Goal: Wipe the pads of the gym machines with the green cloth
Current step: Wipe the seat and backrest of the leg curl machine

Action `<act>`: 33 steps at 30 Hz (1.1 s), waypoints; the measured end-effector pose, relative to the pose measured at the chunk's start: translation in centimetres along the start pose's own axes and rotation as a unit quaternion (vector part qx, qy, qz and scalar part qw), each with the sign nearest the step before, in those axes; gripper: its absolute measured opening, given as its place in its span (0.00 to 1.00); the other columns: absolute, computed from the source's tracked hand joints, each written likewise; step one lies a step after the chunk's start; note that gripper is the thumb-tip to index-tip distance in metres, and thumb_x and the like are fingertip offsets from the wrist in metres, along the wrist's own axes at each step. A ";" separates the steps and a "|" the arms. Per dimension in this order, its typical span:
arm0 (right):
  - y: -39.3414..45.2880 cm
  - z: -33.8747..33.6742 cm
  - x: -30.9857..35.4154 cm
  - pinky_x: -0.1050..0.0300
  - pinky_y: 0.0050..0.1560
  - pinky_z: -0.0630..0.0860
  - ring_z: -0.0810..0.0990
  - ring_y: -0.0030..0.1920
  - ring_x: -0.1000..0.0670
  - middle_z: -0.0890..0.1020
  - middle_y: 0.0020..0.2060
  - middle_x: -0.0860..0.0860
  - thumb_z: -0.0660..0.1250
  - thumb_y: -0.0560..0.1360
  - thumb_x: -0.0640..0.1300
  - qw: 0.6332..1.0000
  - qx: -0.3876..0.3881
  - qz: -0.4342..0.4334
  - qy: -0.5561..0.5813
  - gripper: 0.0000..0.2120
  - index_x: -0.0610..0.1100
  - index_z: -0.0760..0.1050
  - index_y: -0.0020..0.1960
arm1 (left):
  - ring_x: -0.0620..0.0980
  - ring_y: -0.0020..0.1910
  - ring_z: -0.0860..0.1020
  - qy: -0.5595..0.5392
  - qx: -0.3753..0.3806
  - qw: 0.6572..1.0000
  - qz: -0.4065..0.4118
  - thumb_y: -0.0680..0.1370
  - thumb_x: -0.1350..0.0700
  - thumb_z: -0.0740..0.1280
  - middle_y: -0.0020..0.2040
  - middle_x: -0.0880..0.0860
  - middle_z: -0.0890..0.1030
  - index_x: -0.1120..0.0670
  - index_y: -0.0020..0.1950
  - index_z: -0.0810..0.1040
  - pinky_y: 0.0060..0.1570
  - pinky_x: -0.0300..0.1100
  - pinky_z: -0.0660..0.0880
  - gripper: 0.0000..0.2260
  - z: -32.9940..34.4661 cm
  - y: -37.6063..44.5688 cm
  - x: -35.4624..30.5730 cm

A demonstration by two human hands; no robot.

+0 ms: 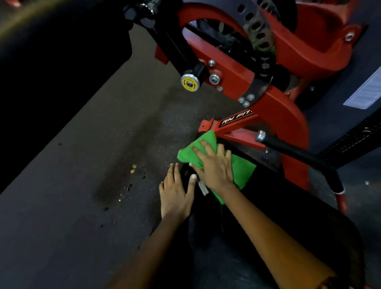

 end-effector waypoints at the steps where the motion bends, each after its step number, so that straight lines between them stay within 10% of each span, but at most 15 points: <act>1: -0.9 0.3 0.4 0.46 0.54 0.67 0.71 0.56 0.41 0.68 0.71 0.52 0.59 0.75 0.60 0.999 -0.005 -0.042 -0.003 0.23 0.57 0.69 0.69 | 0.49 0.75 0.55 0.007 -0.005 1.000 0.011 0.71 0.28 0.35 0.77 0.53 0.55 0.57 0.77 0.55 0.73 0.48 0.50 0.45 0.0 -0.1 0.1; 4: 0.2 -0.2 -1.1 0.48 0.52 0.67 0.73 0.56 0.42 0.69 0.70 0.53 0.53 0.74 0.64 0.997 -0.008 -0.075 -0.022 0.25 0.58 0.69 0.68 | 0.51 0.76 0.52 0.029 -0.024 0.998 0.044 0.69 0.27 0.30 0.78 0.53 0.54 0.58 0.77 0.56 0.73 0.50 0.44 0.49 -0.3 0.2 -0.2; 8: 3.3 -0.7 -3.4 0.48 0.62 0.60 0.63 0.66 0.43 0.59 0.75 0.54 0.57 0.77 0.62 0.992 0.011 0.122 0.025 0.26 0.59 0.60 0.73 | 0.52 0.76 0.53 0.055 -0.022 0.993 0.101 0.73 0.30 0.34 0.77 0.53 0.56 0.56 0.76 0.59 0.72 0.49 0.39 0.43 -0.2 0.1 -0.8; 15: -3.7 0.2 -2.0 0.47 0.55 0.66 0.70 0.59 0.41 0.64 0.73 0.53 0.60 0.76 0.62 0.997 -0.034 0.068 0.020 0.26 0.60 0.62 0.73 | 0.54 0.74 0.62 0.059 0.005 0.987 0.147 0.78 0.40 0.44 0.73 0.55 0.67 0.58 0.72 0.67 0.72 0.53 0.51 0.32 0.3 0.3 -0.8; 21: -4.4 0.1 -3.6 0.47 0.60 0.62 0.65 0.63 0.42 0.59 0.75 0.54 0.57 0.77 0.61 0.974 -0.011 0.219 0.055 0.26 0.60 0.58 0.74 | 0.54 0.71 0.66 0.049 -0.011 0.989 0.137 0.77 0.42 0.43 0.71 0.54 0.70 0.58 0.70 0.69 0.71 0.53 0.55 0.31 0.3 0.5 -0.9; 27: -13.5 1.4 -4.0 0.51 0.46 0.72 0.75 0.49 0.44 0.74 0.67 0.54 0.53 0.72 0.63 0.996 -0.050 0.066 0.037 0.26 0.59 0.70 0.68 | 0.57 0.68 0.71 0.075 -0.030 0.985 0.151 0.78 0.45 0.46 0.69 0.58 0.72 0.60 0.69 0.71 0.68 0.56 0.60 0.28 0.1 0.1 -1.2; 33: -13.1 1.0 -7.3 0.46 0.57 0.66 0.69 0.60 0.41 0.64 0.73 0.54 0.61 0.75 0.60 0.959 -0.049 0.267 0.077 0.26 0.59 0.64 0.72 | 0.58 0.68 0.70 0.142 -0.010 0.958 0.248 0.80 0.48 0.49 0.70 0.58 0.71 0.58 0.68 0.73 0.66 0.57 0.64 0.24 0.7 -0.4 -2.4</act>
Point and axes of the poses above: each hand's wrist, its own y-axis towards the middle knuckle, its own z-axis out of the palm, x = y × z, the point moved 3 cm from there along y, towards the middle knuckle
